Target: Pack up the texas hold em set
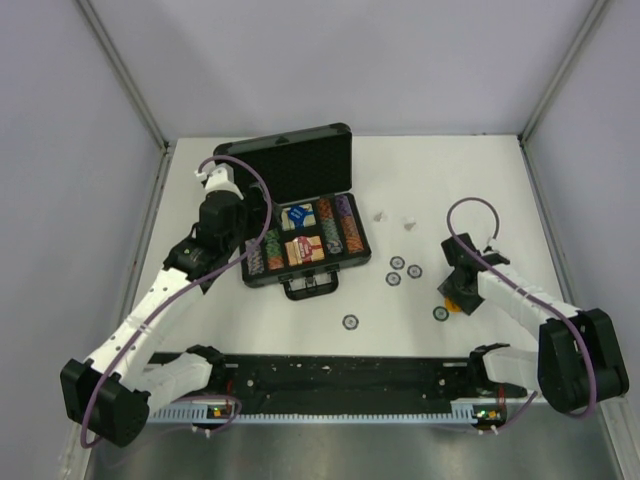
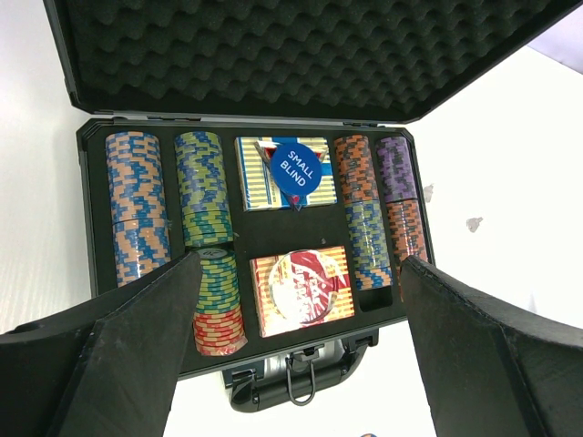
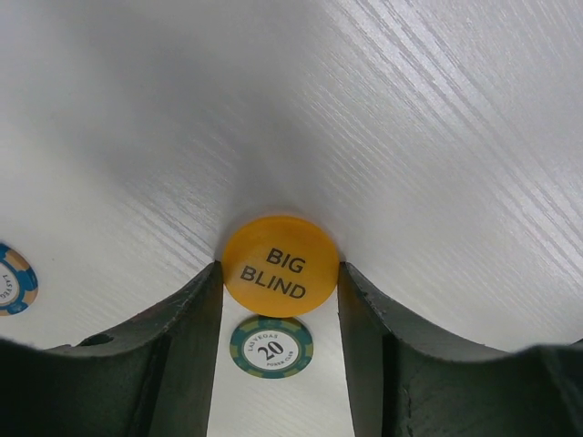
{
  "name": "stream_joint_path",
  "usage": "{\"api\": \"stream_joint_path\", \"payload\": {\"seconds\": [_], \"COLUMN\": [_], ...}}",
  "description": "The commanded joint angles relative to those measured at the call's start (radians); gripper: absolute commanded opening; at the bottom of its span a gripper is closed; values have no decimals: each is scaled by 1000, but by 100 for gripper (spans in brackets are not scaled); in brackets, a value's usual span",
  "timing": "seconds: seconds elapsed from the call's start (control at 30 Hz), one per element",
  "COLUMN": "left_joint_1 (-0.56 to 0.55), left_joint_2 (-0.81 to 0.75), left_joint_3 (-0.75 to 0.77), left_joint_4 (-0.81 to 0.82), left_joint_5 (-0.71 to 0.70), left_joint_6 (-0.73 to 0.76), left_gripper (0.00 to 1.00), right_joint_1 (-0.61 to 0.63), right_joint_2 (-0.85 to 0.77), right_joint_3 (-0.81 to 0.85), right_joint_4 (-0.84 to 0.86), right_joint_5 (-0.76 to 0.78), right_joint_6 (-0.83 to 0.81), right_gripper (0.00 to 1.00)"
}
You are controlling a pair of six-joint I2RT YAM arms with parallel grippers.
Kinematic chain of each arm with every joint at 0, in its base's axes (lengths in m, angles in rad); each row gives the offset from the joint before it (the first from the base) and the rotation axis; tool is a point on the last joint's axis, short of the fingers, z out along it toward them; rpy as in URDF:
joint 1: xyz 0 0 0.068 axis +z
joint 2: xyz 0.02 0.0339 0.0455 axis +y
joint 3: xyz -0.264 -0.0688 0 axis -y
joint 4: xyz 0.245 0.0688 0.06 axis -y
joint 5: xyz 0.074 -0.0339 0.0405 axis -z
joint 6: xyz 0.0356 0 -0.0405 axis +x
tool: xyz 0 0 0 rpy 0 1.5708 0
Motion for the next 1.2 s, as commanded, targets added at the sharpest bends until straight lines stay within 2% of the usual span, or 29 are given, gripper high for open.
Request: {"api": "stream_joint_path", "payload": {"seconds": [0.0,0.27,0.57,0.83,1.17], "left_joint_1": [3,3,3,3,3], "left_joint_2": [-25,-30,-45,-61,-101], "left_joint_3": [4,6,3,1,-13], "left_joint_4": [41,38,23,-3,-91], "left_joint_5": [-24,-38,-71,-108,-269], "left_joint_6": [16,13,10,0,-47], "left_gripper": [95,95,95,95,96], "right_joint_1": [-8,-8,18,239,470], "right_joint_2": [-12,-44,-17,126,363], "right_joint_3": [-25,65,163,347,605], "right_joint_4": [61,93,210,296,437], "right_joint_5": [-17,-50,-178,-162,-167], "right_joint_6": [-45,-131,-212,-301,-432], "right_gripper": [42,41,40,42,42]}}
